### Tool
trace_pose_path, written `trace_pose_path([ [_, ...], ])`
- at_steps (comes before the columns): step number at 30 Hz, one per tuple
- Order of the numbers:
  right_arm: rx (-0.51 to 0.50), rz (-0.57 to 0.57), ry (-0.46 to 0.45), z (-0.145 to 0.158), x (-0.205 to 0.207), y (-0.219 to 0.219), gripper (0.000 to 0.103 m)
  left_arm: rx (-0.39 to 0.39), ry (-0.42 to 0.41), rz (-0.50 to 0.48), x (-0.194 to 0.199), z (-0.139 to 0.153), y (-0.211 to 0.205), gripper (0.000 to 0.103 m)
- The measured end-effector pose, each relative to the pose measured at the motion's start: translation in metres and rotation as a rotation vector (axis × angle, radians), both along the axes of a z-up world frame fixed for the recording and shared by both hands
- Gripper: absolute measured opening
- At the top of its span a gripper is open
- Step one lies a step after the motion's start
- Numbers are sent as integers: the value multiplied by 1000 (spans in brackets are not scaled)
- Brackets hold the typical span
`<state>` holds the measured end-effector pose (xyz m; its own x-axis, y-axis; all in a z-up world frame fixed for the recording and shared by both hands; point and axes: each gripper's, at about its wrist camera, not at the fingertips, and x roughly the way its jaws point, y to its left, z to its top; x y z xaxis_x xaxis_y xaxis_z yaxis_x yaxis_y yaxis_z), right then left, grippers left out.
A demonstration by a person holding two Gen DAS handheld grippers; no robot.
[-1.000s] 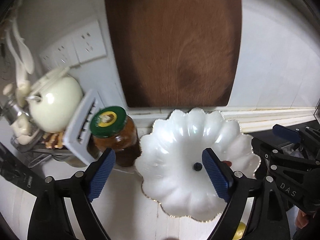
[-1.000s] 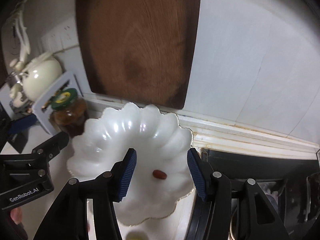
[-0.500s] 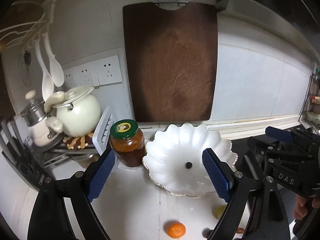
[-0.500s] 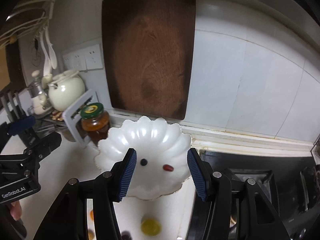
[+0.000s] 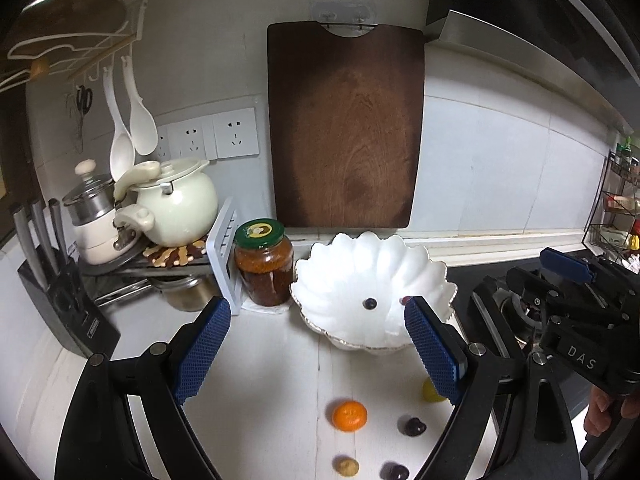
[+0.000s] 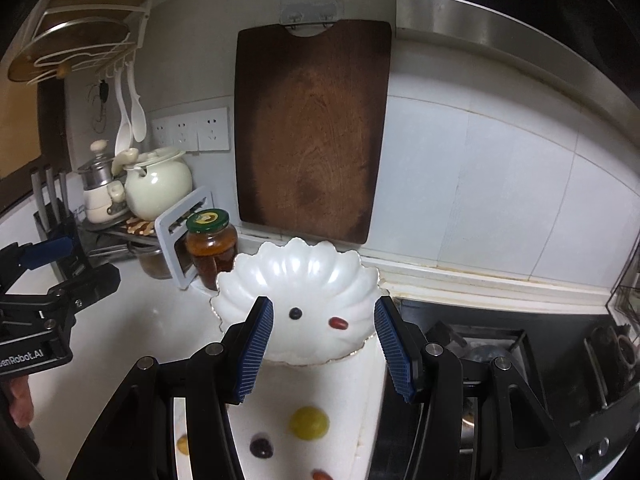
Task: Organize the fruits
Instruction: 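Withdraw both open grippers from the bowl back toward the fruit rows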
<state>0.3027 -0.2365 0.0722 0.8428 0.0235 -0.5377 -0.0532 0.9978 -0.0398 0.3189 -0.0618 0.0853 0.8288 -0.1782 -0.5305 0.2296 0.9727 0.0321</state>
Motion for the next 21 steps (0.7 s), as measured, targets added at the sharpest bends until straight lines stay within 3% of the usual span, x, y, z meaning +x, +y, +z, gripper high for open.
trace_pose_path([
  [11,-26,11,-11,-12,-44,4,54,-12,47,-14,-37,-21,7,90],
  [21,32,-30,49,-38,-66,-8,54,13,96,-30,-61,-48,4,90],
])
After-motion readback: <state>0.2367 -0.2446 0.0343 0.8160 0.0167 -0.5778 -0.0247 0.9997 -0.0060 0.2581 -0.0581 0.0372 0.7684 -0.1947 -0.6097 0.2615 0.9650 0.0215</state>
